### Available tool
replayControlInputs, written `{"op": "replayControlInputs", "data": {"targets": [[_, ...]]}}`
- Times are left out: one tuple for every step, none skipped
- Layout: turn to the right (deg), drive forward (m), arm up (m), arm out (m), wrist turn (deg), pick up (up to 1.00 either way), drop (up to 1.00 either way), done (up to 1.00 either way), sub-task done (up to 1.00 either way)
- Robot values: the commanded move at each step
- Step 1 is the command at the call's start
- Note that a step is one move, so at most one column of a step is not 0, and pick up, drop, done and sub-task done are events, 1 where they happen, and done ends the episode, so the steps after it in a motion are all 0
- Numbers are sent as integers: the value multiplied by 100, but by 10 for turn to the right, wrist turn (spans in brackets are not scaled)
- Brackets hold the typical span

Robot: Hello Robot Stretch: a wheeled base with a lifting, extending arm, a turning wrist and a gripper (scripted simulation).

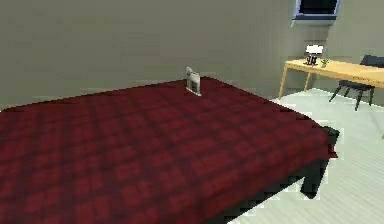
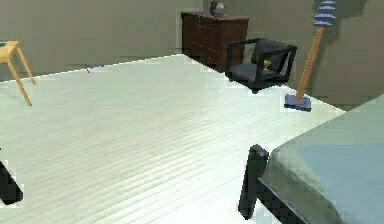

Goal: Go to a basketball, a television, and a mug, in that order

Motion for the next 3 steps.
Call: {"op": "replayControlInputs", "data": {"targets": [[-450,0,0,0,0,0,0,0,0],[-450,0,0,0,0,0,0,0,0],[-360,0,0,0,0,0,0,0,0]]}}
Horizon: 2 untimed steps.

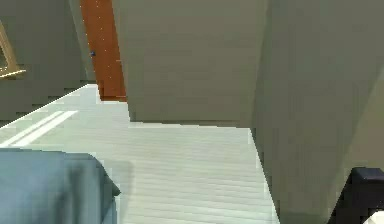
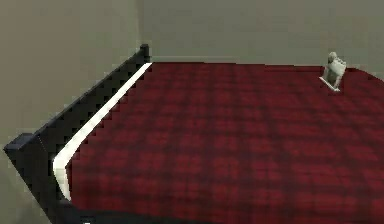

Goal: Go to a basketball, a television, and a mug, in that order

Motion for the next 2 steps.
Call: {"op": "replayControlInputs", "data": {"targets": [[0,100,0,0,0,0,0,0,0],[0,35,0,0,0,0,0,0,0]]}}
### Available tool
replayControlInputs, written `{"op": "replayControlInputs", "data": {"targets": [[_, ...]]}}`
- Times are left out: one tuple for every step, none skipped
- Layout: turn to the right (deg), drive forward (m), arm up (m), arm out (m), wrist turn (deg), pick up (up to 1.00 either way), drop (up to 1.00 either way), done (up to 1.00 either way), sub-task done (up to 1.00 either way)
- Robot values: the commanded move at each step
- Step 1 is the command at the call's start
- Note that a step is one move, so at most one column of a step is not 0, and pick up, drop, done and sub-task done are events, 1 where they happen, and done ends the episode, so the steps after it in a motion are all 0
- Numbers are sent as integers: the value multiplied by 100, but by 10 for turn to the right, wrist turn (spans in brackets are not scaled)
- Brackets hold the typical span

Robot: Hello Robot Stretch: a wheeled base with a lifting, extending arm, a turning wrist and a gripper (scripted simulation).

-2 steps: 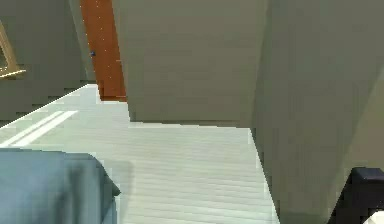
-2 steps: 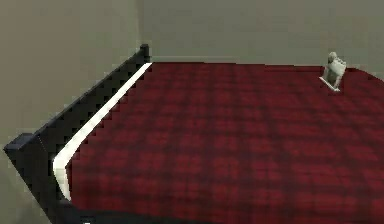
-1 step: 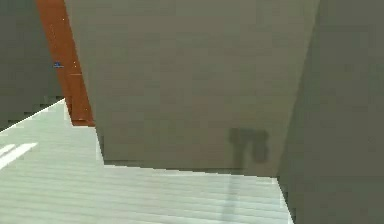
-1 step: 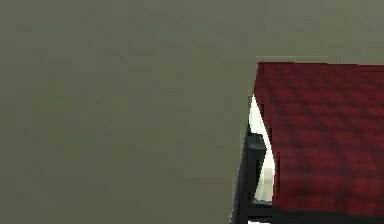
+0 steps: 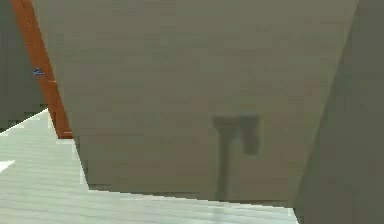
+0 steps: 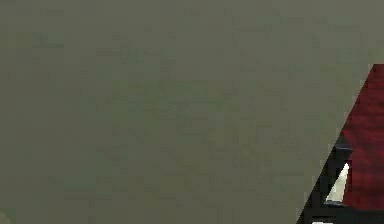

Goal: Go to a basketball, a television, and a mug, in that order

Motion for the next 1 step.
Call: {"op": "replayControlInputs", "data": {"targets": [[-270,0,0,0,0,0,0,0,0]]}}
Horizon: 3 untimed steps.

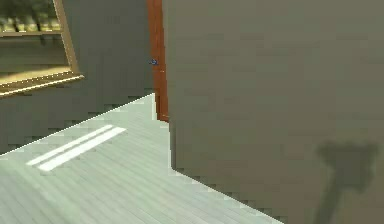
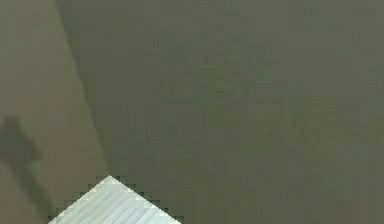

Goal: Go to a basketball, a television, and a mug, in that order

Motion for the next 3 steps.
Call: {"op": "replayControlInputs", "data": {"targets": [[0,50,0,0,0,0,0,0,0],[-420,0,0,0,0,0,0,0,0],[0,15,0,0,0,0,0,0,0]]}}
